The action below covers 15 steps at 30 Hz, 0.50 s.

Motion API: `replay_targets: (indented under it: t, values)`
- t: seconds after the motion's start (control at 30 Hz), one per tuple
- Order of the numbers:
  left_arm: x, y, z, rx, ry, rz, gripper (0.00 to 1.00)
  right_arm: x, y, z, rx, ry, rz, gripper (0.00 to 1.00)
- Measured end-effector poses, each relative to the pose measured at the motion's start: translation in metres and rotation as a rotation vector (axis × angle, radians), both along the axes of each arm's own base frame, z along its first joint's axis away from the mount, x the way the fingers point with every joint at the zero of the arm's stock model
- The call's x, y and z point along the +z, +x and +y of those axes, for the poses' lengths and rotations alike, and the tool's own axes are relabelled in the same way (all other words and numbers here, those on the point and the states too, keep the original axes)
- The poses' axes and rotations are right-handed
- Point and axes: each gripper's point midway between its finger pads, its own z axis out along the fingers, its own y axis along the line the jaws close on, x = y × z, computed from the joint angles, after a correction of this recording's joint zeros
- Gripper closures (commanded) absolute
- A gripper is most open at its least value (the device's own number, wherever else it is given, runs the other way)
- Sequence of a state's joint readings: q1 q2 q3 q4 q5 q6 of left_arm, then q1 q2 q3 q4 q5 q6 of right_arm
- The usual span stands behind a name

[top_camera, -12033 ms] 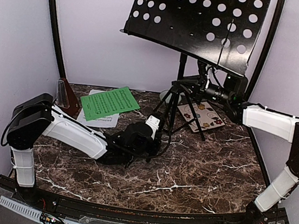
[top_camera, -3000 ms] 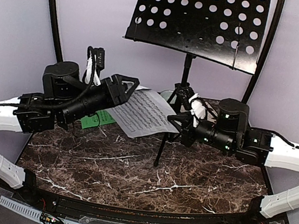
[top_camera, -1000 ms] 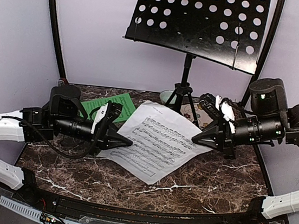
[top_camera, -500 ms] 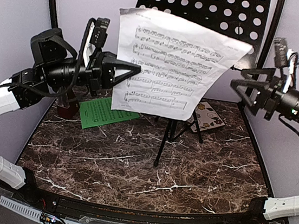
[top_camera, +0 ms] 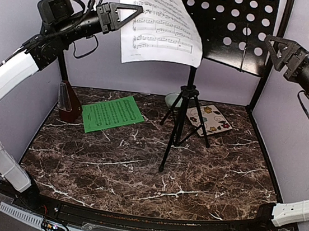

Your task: Set up the instrument practice props

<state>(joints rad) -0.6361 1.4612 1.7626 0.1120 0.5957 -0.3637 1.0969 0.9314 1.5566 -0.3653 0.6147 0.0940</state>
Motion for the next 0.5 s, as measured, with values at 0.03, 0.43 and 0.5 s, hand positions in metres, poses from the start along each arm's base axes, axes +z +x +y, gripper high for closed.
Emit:
replay_targets:
  t: [0.03, 0.43, 0.5]
  values:
    - [0.005, 0.008, 0.001, 0.014, -0.013, 0.012, 1.0, 0.0, 0.003, 0.003, -0.012, 0.002, 0.003, 0.3]
    - [0.058, 0.048, -0.003, 0.099, -0.138, 0.09, 1.0, -0.004, 0.051, 0.025, -0.13, 0.029, 0.095, 0.3]
    - [0.055, 0.054, -0.005, 0.111, -0.143, 0.107, 1.0, -0.006, 0.059, 0.023, -0.15, 0.045, 0.12, 0.32]
